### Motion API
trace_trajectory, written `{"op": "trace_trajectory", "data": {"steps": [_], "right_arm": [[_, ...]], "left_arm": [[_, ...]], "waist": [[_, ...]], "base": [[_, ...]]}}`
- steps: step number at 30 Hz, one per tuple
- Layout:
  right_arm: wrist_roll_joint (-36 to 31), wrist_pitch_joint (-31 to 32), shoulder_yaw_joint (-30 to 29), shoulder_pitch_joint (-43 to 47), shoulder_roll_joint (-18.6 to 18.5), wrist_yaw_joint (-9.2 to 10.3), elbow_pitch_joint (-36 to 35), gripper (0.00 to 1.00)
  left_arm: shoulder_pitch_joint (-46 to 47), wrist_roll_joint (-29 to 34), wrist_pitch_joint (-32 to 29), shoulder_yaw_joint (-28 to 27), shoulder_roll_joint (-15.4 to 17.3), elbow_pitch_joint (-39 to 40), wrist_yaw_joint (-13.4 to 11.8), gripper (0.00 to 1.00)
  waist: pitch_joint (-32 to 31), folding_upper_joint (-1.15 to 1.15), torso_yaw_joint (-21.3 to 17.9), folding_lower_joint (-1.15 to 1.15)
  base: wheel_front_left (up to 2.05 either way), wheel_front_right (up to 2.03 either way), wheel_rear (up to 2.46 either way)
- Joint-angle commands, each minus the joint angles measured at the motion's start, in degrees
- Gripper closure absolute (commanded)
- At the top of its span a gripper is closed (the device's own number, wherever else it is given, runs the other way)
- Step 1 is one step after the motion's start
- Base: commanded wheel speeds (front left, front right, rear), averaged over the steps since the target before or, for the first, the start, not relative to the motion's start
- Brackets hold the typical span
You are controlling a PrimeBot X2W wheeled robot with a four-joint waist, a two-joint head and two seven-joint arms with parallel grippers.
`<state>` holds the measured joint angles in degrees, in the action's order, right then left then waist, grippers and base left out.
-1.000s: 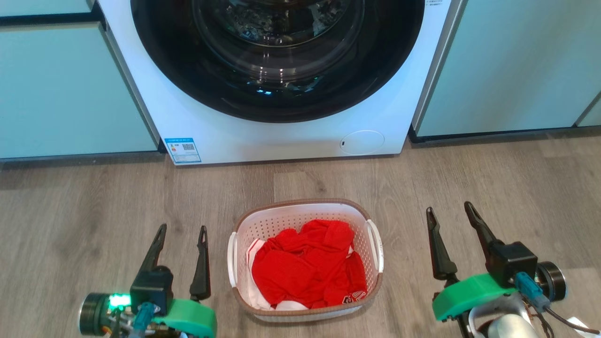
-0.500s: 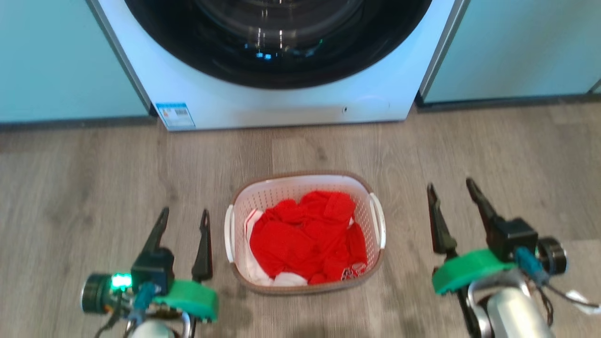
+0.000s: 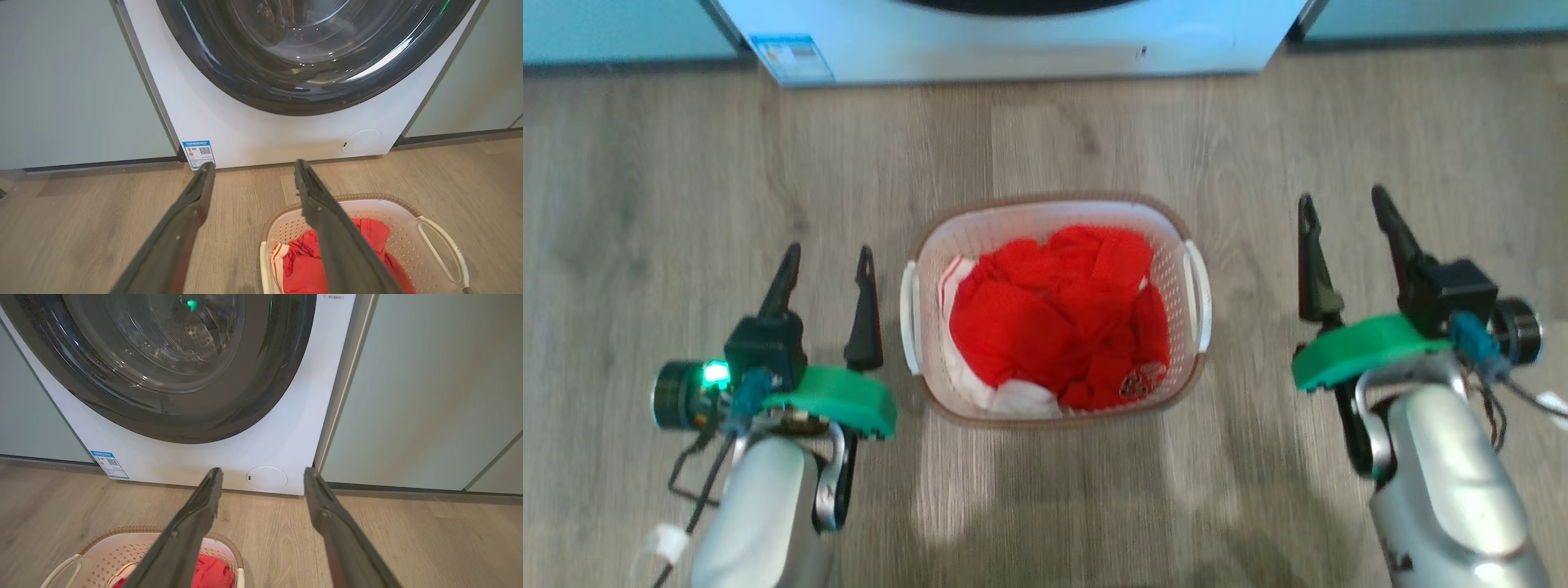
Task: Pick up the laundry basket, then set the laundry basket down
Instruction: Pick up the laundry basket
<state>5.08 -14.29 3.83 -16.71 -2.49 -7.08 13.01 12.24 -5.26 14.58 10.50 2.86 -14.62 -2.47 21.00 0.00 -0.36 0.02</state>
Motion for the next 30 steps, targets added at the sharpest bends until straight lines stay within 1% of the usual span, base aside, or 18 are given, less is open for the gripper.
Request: {"op": "trace_trajectory", "data": {"steps": [1, 6, 16, 17, 24, 30], "right_arm": [[-0.5, -0.7, 0.9, -2.6, -0.4, -0.41, -0.7, 0.0], [-0.2, -0.7, 0.3, -6.9, -0.4, -0.41, 2.9, 0.0], [0.7, -0.7, -0.2, -14.0, -0.4, -0.41, 14.0, 0.0], [0.7, -0.7, -0.2, -14.0, -0.4, -0.41, 14.0, 0.0], [1.0, -0.7, -0.9, -18.0, -0.4, -0.41, 22.9, 0.0], [0.6, -0.7, -0.9, -20.5, -0.4, -0.41, 25.0, 0.0]], "left_arm": [[3.1, -0.5, 0.4, -2.0, 0.1, 0.2, 0.2, 0.0], [8.2, -2.2, 0.4, -1.5, 0.0, -4.4, 0.7, 0.0], [16.2, -5.1, 0.4, 1.1, 0.0, -14.7, 1.0, 0.0], [16.2, -5.1, 0.4, 1.1, 0.0, -14.7, 1.0, 0.0], [20.1, -7.9, 0.4, 4.0, 0.0, -21.5, 1.4, 0.0], [22.8, -9.9, 0.4, 6.7, 0.0, -24.8, 1.7, 0.0]], "waist": [[5.1, 0.0, 0.3, -0.02], [10.8, 0.0, 0.6, -0.02], [19.9, 0.0, 1.8, -0.02], [19.9, 0.0, 1.8, -0.02], [24.7, 0.0, 2.7, -0.02], [28.1, 0.0, 3.5, -0.02]], "base": [[0.0, 0.0, 0.0], [0.0, 0.0, 0.0], [0.0, 0.0, 0.0], [0.0, 0.0, 0.0], [0.0, 0.0, 0.0], [0.0, 0.0, 0.0]]}}
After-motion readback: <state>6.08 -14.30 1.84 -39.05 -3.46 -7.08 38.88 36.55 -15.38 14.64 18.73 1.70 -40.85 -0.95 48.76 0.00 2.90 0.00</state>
